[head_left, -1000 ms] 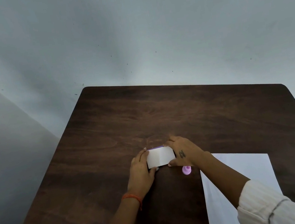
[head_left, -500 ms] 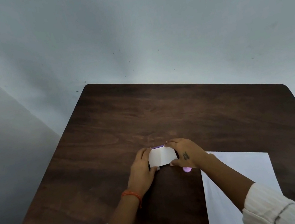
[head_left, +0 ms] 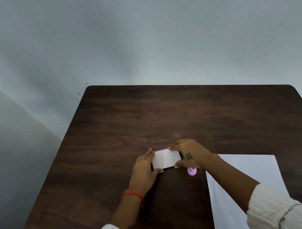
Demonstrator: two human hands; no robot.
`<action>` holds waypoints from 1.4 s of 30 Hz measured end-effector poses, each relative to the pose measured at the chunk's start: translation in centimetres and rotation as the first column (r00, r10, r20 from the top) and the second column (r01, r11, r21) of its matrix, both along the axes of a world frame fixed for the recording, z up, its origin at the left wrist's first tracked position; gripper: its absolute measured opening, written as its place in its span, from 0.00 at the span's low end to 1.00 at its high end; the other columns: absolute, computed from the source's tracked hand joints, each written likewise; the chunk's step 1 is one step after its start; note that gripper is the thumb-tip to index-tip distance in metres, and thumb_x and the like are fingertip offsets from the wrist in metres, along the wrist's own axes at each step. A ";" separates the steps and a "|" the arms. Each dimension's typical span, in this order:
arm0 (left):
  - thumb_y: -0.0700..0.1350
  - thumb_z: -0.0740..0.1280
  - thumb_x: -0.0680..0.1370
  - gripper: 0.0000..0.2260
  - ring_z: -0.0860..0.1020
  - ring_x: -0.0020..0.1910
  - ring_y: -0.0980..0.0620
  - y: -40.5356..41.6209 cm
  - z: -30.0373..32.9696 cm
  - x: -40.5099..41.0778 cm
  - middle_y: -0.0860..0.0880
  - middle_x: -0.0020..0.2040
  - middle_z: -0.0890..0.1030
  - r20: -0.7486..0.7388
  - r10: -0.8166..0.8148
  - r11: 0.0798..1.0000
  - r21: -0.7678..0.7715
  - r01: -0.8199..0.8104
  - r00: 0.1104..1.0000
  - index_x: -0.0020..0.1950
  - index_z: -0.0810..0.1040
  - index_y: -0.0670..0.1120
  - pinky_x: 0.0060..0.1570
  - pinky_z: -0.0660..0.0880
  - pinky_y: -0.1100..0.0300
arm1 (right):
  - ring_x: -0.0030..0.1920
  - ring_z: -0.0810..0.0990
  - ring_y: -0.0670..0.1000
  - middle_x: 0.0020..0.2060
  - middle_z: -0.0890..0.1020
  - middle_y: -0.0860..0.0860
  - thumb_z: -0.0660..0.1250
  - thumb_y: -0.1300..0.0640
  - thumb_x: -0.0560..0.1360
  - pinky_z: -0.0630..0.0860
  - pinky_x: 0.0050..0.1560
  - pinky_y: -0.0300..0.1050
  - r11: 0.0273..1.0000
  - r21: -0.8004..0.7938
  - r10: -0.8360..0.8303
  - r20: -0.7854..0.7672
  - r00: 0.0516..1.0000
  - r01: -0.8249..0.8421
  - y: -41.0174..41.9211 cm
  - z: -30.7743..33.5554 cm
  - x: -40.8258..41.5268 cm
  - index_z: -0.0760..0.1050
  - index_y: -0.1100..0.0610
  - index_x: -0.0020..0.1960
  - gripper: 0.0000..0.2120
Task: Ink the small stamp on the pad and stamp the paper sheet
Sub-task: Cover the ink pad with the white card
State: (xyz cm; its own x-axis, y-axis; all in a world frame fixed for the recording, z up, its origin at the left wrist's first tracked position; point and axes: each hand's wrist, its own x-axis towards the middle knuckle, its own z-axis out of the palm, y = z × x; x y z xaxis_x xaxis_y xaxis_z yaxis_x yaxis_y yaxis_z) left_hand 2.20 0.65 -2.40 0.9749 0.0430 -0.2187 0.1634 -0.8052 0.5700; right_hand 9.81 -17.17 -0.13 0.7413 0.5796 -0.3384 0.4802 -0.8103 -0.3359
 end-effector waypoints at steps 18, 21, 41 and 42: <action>0.46 0.74 0.68 0.26 0.68 0.66 0.51 0.0 0.0 -1.6 0.48 0.68 0.71 0.128 0.037 0.997 -0.074 -0.028 0.991 0.64 0.70 0.48 0.65 0.65 0.61 | 0.65 0.70 0.55 0.69 0.70 0.54 0.69 0.47 0.69 0.67 0.65 0.47 1.000 0.026 0.009 0.017 1.000 -0.009 -0.5 -0.2 -1.0 0.63 0.54 0.69 0.32; 0.46 0.74 0.68 0.24 0.69 0.66 0.51 0.0 0.0 -1.6 0.49 0.67 0.71 0.124 0.019 0.997 -0.071 -0.010 0.992 0.61 0.71 0.48 0.64 0.67 0.60 | 0.67 0.68 0.55 0.70 0.68 0.54 0.68 0.47 0.70 0.65 0.66 0.48 1.000 0.018 0.005 0.012 1.000 -0.005 -0.6 -0.4 -1.2 0.61 0.54 0.70 0.33; 0.44 0.73 0.69 0.26 0.67 0.67 0.49 0.1 0.1 -0.2 0.49 0.69 0.65 0.031 -0.011 0.997 -0.071 0.013 0.999 0.64 0.68 0.47 0.67 0.67 0.57 | 0.64 0.70 0.55 0.67 0.71 0.55 0.68 0.47 0.70 0.68 0.64 0.48 0.999 0.011 -0.032 0.016 0.999 0.032 -0.2 0.1 -1.6 0.62 0.56 0.69 0.32; 0.45 0.73 0.69 0.28 0.66 0.67 0.49 0.1 0.2 -0.1 0.48 0.70 0.65 0.020 -0.015 0.998 -0.060 0.016 1.000 0.66 0.67 0.46 0.68 0.66 0.56 | 0.64 0.70 0.55 0.67 0.71 0.56 0.68 0.47 0.70 0.68 0.64 0.48 0.999 0.013 -0.033 0.017 0.999 0.033 -0.2 0.2 -1.6 0.63 0.56 0.69 0.32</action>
State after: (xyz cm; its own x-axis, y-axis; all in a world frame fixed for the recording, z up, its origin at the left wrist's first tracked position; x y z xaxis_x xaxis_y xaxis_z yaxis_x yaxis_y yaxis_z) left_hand 2.12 0.78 -2.20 0.9794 0.0148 -0.2012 0.1391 -0.7718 0.6205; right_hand 8.24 -17.33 0.06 0.7657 0.5591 -0.3181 0.4594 -0.8214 -0.3380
